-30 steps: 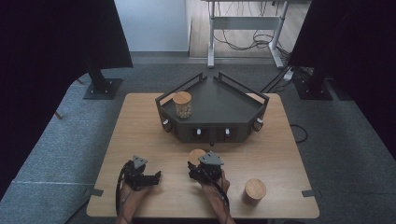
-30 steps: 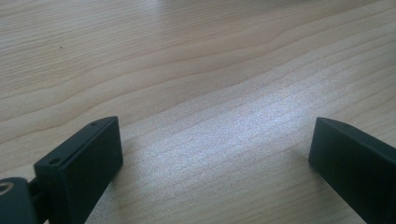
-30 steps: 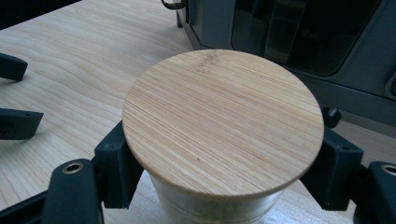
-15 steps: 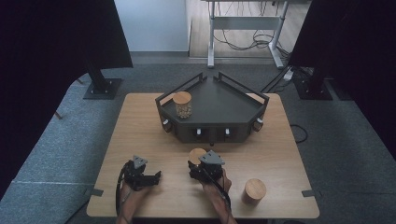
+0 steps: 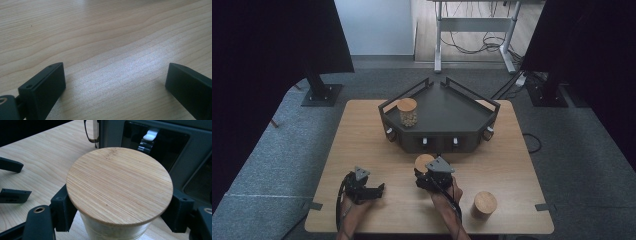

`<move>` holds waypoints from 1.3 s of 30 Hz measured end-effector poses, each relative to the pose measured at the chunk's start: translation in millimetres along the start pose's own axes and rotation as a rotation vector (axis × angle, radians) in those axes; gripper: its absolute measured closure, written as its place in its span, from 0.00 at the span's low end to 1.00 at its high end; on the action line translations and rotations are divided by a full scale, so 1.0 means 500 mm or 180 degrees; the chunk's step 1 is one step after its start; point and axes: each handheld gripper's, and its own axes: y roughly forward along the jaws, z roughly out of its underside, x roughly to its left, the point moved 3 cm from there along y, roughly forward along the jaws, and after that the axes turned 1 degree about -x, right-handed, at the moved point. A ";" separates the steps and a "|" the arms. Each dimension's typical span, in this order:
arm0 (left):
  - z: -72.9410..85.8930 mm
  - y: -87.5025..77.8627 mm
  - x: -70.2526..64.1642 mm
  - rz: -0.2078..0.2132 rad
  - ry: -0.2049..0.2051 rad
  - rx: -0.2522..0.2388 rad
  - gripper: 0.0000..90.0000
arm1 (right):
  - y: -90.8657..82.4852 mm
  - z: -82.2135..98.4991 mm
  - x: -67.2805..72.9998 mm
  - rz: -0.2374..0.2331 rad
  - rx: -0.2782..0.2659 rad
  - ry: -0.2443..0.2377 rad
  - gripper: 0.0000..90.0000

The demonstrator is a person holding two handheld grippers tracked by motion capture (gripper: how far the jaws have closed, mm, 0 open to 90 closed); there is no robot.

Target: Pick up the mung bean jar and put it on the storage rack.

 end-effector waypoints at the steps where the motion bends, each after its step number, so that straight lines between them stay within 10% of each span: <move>1: 0.000 0.000 0.000 0.0001 0.0000 0.0000 0.03 | -0.001 -0.002 -0.001 -0.0004 0.0006 0.0006 0.28; 39: -0.001 0.001 -0.001 0.0010 0.0007 -0.0002 0.03 | -0.060 -0.129 -0.074 -0.0223 -0.0056 -0.0102 0.27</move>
